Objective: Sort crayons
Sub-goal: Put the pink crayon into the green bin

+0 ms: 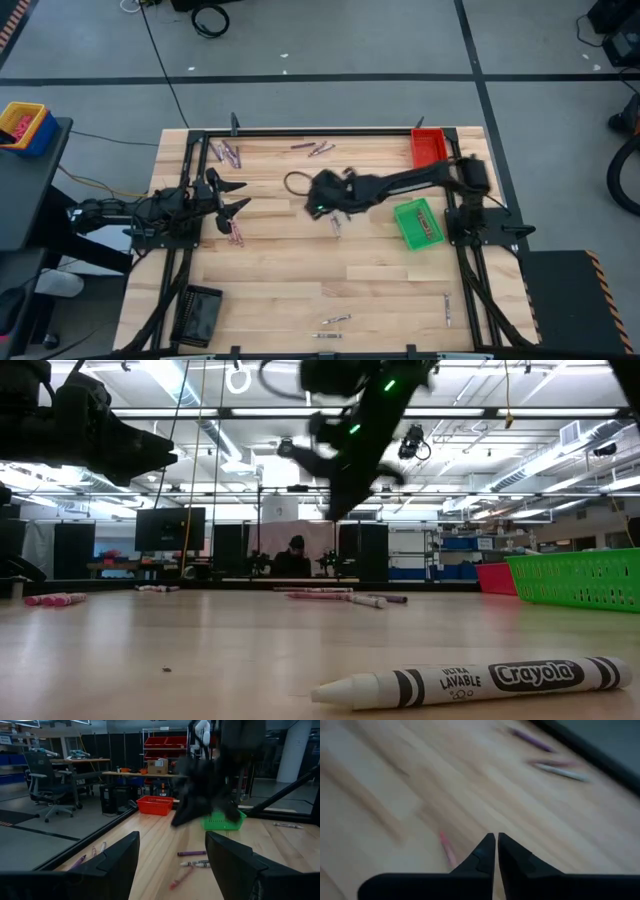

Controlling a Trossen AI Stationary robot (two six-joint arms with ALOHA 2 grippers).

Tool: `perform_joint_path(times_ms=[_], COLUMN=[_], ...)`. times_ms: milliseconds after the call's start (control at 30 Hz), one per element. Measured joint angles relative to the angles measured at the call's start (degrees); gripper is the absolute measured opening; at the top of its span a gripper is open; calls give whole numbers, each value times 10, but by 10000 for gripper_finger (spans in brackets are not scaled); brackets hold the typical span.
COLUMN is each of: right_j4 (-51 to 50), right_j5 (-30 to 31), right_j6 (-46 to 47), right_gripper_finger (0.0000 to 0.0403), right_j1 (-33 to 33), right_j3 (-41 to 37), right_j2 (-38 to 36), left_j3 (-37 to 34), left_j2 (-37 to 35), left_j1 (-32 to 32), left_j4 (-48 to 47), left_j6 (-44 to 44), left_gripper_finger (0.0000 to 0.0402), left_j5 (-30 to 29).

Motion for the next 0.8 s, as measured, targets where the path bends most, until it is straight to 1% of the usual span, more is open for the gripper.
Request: perform_joint_path(times_ms=[100,167,233,267,333,400,567,667,733,800], right_j4=[-140,-215,-263,-270,-254,-202,-40,29,49,56], right_j5=[-1,-6,-3,0,-6,-35,-179,-258,-277,-270], right_j6=[36,52,60,62,49,1,-135,-184,-209,-238], right_gripper_finger=[14,10,9,10,21,40,103,132,144,149], right_j1=[2,10,20,23,23,10,-49,-99,-130,-157], right_j3=[0,0,0,0,0,0,0,0,0,0], right_j2=[-50,-70,-80,-82,-80,-70,-5,49,85,114], left_j3=[0,0,0,0,0,0,0,0,0,0], left_j2=[0,0,0,0,0,0,0,0,0,0], left_j1=[0,0,0,0,0,0,0,0,0,0], left_j4=[0,0,0,0,0,0,0,0,0,0], left_j6=[0,0,0,0,0,0,0,0,0,0], left_gripper_finger=[240,240,240,240,240,240,240,240,240,240], left_j5=[0,0,0,0,0,0,0,0,0,0])
